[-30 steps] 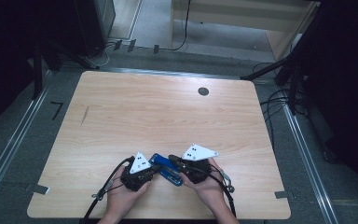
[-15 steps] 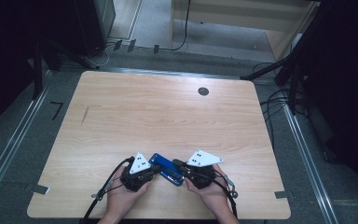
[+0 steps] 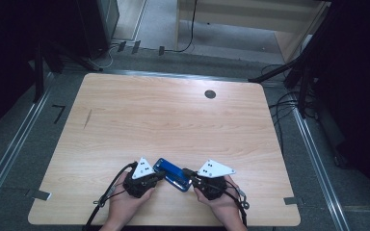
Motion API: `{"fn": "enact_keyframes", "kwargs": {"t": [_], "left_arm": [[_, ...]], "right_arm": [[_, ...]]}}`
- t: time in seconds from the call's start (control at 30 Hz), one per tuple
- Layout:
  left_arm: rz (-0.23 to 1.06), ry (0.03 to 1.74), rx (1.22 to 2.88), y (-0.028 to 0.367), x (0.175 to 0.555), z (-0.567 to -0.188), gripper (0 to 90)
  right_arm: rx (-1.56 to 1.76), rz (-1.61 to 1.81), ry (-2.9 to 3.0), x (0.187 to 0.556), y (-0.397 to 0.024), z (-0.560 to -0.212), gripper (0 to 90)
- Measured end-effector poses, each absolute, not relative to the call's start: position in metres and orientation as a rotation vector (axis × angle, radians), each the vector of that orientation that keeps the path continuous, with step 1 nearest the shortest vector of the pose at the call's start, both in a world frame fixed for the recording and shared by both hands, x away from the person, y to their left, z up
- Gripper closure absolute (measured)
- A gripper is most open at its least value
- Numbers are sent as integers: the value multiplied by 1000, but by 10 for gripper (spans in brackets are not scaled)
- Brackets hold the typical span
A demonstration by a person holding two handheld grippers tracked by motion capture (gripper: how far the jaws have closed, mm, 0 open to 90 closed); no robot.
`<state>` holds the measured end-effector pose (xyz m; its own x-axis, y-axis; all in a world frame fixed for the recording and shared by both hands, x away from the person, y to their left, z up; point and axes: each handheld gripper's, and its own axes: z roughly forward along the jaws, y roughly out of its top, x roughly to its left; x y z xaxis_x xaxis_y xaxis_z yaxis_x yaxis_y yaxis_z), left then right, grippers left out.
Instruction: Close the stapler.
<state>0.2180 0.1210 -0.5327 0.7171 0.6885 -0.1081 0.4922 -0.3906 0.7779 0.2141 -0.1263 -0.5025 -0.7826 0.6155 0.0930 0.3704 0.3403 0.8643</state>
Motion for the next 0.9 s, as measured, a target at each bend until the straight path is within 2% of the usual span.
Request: {"fn": "enact_keyframes", "kwargs": {"t": [0.67, 0.9], "left_arm": [[296, 893, 2079, 120, 218, -533, 900], [300, 891, 2077, 119, 218, -533, 900]], "right_arm": [[945, 1430, 2341, 206, -135, -515, 900], [905, 1426, 2376, 203, -123, -515, 900]]}}
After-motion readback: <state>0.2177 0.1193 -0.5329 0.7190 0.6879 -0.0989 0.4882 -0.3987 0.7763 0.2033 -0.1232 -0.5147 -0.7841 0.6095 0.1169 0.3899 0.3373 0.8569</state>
